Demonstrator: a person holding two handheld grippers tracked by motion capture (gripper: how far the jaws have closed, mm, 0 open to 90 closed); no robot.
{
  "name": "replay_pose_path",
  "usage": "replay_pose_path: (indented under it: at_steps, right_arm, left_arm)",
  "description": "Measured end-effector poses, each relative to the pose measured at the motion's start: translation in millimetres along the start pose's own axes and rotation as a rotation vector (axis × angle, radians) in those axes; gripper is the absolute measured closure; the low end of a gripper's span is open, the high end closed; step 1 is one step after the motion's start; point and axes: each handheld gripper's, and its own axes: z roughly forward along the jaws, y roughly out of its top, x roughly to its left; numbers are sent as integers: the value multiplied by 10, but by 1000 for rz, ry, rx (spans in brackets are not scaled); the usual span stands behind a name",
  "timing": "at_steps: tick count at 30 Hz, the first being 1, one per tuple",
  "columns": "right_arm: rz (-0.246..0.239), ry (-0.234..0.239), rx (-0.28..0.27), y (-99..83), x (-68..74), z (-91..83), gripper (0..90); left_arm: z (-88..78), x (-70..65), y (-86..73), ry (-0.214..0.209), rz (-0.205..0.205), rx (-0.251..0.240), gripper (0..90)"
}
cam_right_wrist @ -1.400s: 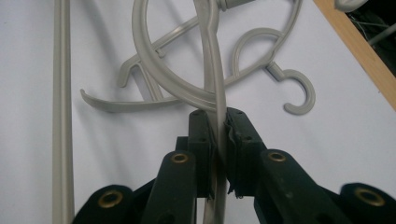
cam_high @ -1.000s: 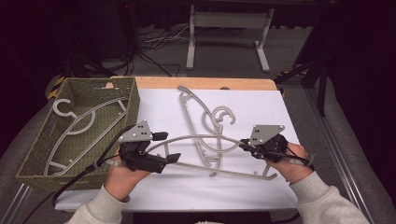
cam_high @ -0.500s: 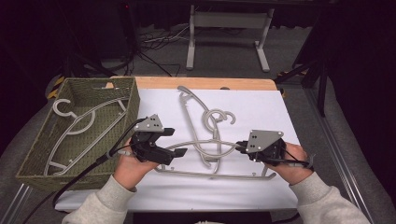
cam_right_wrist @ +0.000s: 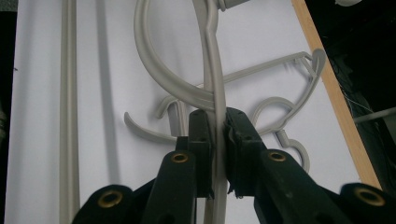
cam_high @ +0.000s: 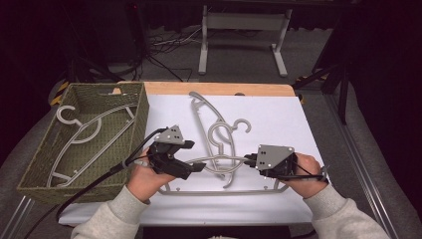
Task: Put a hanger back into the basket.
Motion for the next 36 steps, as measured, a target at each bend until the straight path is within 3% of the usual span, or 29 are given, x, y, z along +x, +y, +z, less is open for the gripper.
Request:
replay_pose_path:
  at_steps: [6,11,19,24,32,36]
  right_arm:
    - [-17,-9,-5,20,19,9,818]
    - [-37,-11,-12,37,40,34,817]
    - [-72,-15,-16,44,39,57,813]
    - [-94,-24,-8,36,45,70,798]
    - [-88,-20,-21,6,29,81,782]
    - [-79,-15,-36,2,19,71,773]
  left_arm:
    - [98,43,-27,-56,-18,44,282]
    - [127,38,-34,-110,-16,73,428]
    - [137,12,-52,-108,10,121,632]
    - [134,3,-54,-139,36,132,744]
    - [118,-48,-53,-172,91,133,796]
    - [88,-73,-43,-158,107,122,799]
